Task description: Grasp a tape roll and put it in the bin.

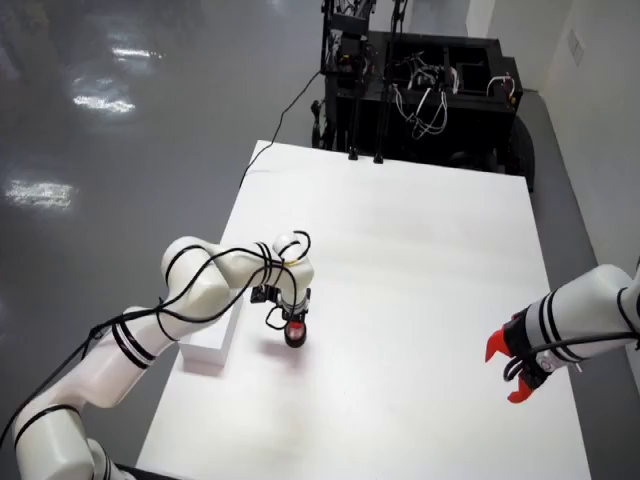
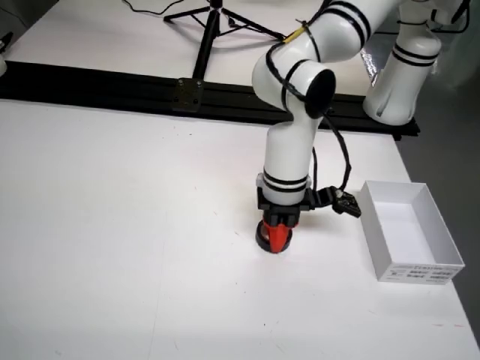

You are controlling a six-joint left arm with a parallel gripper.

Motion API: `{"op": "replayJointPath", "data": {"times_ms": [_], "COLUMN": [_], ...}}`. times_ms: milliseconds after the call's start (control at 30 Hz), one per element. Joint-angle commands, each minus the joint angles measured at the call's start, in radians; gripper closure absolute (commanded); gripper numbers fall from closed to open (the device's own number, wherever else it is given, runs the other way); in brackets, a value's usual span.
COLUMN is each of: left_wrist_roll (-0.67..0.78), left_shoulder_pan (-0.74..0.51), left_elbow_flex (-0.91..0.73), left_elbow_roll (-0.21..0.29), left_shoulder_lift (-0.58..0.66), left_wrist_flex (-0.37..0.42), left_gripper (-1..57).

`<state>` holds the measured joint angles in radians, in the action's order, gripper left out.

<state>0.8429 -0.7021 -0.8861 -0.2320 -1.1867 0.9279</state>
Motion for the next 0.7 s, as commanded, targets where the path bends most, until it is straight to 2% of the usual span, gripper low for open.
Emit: {"op": "replayJointPath", "data": {"times_ms": [33, 467, 700], "left_wrist_roll": [-0.044, -0.079, -0.082], "left_shoulder_pan": [0.003, 0.09, 0.147], "left_elbow_flex": [0.056, 0.01, -0.151], "left_elbow_roll": [-0.001, -0.03, -0.044], "left_shoulder_lift": [0.059, 0.297, 0.461], "left_wrist_flex": [0.158, 0.305, 0.319], "left_gripper": [57.0, 57.0, 57.0]}}
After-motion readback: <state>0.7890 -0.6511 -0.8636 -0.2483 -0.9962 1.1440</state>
